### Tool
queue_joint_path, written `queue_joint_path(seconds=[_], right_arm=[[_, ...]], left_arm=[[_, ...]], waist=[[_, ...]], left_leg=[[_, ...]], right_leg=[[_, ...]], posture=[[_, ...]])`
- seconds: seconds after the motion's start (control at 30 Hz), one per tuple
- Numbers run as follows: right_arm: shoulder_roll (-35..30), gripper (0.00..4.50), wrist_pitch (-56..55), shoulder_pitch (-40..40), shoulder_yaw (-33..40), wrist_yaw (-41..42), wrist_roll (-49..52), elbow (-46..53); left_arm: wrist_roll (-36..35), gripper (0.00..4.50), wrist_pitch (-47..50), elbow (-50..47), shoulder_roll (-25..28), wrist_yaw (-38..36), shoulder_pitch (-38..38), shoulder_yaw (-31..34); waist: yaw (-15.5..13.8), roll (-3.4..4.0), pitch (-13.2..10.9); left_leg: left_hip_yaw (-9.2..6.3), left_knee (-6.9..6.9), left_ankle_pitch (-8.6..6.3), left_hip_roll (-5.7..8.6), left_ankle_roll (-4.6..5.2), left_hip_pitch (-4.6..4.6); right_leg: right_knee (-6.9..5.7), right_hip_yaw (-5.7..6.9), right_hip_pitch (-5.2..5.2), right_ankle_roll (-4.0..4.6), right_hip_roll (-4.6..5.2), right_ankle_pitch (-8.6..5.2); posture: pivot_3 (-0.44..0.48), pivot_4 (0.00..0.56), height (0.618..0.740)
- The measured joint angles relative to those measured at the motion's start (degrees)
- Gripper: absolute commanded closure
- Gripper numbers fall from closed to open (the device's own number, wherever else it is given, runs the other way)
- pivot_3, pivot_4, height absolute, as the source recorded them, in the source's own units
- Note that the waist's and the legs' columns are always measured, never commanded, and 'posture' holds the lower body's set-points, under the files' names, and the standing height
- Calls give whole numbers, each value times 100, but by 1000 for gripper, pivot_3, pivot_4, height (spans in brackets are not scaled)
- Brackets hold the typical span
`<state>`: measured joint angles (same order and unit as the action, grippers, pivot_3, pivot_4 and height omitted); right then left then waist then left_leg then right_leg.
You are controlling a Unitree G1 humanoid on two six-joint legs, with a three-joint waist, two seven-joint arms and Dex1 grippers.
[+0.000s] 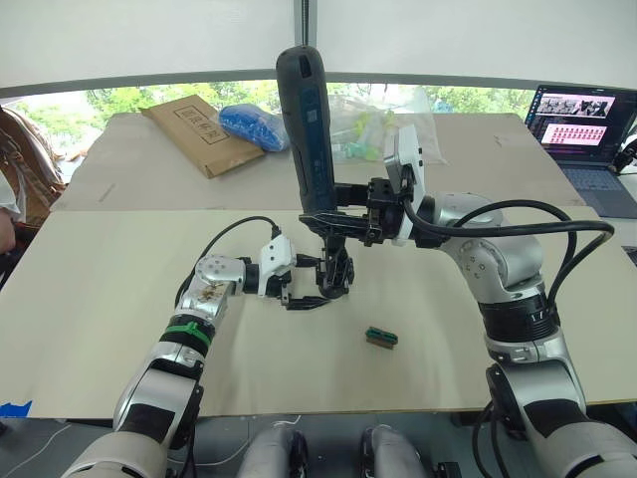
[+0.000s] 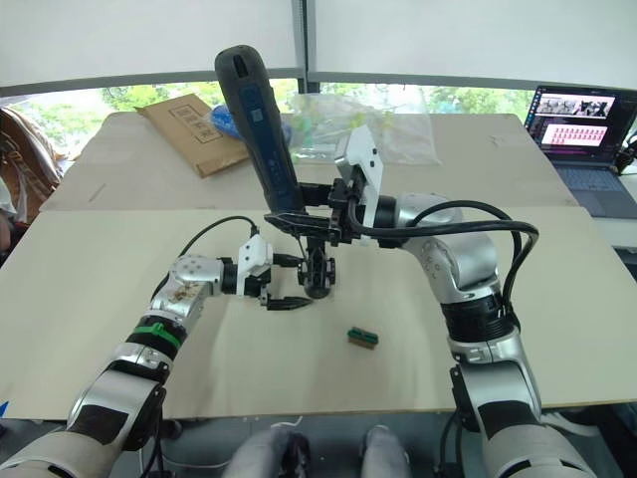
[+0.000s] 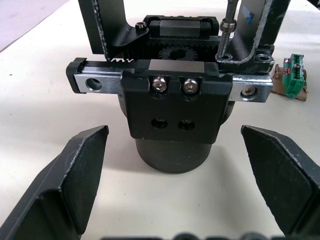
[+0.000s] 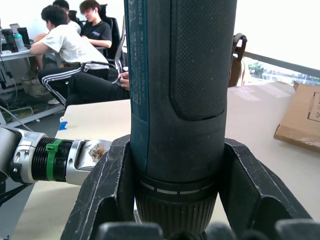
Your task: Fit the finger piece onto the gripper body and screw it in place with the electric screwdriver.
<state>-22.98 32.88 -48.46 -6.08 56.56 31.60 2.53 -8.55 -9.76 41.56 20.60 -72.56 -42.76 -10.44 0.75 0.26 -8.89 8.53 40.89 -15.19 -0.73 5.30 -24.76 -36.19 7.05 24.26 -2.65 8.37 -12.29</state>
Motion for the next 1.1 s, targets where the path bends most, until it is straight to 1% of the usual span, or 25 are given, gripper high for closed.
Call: queue_joint_path(seconds=[1.1], right_arm=[[-5,2570,-24,70,2,31,8,88]], left_arm=[[73,0,-14,14,-78,51,0,20]], waist=[[-1,0,0]], left_leg=[[0,0,0,0,0,0]], right_leg=[[0,0,-1,0,0,0]], posture=[[0,150,732]])
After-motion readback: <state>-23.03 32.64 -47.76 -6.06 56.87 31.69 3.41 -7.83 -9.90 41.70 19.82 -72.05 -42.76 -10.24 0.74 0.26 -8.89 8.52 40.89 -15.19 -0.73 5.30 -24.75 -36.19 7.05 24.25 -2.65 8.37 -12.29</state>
